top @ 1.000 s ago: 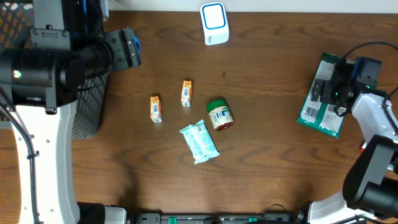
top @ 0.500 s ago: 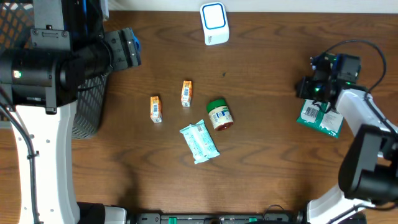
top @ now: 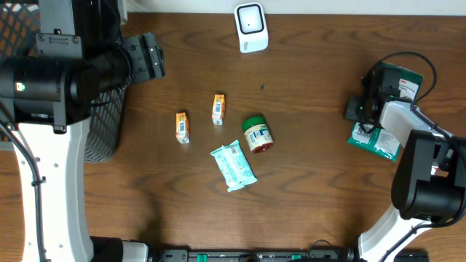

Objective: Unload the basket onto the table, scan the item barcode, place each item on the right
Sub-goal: 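Open the right gripper and lift it off the gloves pack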

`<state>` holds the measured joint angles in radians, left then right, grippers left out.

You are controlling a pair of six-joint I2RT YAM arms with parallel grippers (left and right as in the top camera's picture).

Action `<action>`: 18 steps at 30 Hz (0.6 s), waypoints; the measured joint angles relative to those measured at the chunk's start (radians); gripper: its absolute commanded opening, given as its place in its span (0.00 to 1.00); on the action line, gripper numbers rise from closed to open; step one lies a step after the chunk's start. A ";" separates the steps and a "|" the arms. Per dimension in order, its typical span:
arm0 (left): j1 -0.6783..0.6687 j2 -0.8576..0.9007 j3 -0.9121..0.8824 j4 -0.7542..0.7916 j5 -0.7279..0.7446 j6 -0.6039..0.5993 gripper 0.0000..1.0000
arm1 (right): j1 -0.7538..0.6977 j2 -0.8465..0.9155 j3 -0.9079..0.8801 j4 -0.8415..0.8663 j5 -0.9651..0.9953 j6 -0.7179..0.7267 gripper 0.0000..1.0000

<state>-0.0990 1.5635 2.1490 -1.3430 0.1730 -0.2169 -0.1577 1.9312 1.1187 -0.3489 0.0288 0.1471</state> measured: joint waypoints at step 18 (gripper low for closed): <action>0.000 0.000 0.000 0.000 0.000 0.000 0.82 | 0.000 0.005 -0.006 0.006 0.247 0.048 0.01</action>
<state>-0.0990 1.5635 2.1490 -1.3434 0.1730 -0.2169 -0.1577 1.9366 1.1126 -0.3424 0.2756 0.1955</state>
